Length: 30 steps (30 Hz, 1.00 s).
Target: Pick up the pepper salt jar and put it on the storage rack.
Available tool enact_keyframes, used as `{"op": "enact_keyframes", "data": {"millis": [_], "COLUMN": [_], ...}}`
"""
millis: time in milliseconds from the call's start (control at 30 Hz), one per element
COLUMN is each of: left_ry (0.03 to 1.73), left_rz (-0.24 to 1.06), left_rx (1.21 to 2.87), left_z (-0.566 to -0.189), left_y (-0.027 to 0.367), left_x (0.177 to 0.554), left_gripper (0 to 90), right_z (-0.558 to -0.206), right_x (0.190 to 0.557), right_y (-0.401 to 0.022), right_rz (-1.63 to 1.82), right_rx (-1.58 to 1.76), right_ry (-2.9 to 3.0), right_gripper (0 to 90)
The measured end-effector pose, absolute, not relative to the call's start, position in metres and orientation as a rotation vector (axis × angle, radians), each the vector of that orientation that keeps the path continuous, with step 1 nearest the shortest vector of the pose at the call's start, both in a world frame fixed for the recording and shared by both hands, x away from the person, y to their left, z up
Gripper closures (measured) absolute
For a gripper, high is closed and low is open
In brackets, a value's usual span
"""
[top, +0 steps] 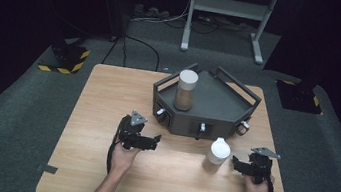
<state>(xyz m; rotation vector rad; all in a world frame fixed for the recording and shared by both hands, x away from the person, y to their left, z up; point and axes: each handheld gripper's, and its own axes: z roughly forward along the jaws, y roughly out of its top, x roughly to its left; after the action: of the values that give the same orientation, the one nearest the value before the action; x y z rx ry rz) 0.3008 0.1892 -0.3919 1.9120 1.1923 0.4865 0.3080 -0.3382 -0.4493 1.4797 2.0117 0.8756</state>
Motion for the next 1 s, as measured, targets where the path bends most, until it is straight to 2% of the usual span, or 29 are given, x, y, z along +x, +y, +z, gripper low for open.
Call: {"op": "enact_keyframes", "data": {"millis": [1000], "left_ry": [1.268], "left_rz": [0.469], "left_rx": [1.949], "left_z": [-0.436], "left_y": [0.185], "left_x": [0.307], "left_gripper": [4.6], "right_z": [-0.449], "right_x": [0.308], "right_y": [-0.338], "right_rz": [0.875], "right_rx": [1.48], "right_ry": [2.012], "right_gripper": [8.6]}}
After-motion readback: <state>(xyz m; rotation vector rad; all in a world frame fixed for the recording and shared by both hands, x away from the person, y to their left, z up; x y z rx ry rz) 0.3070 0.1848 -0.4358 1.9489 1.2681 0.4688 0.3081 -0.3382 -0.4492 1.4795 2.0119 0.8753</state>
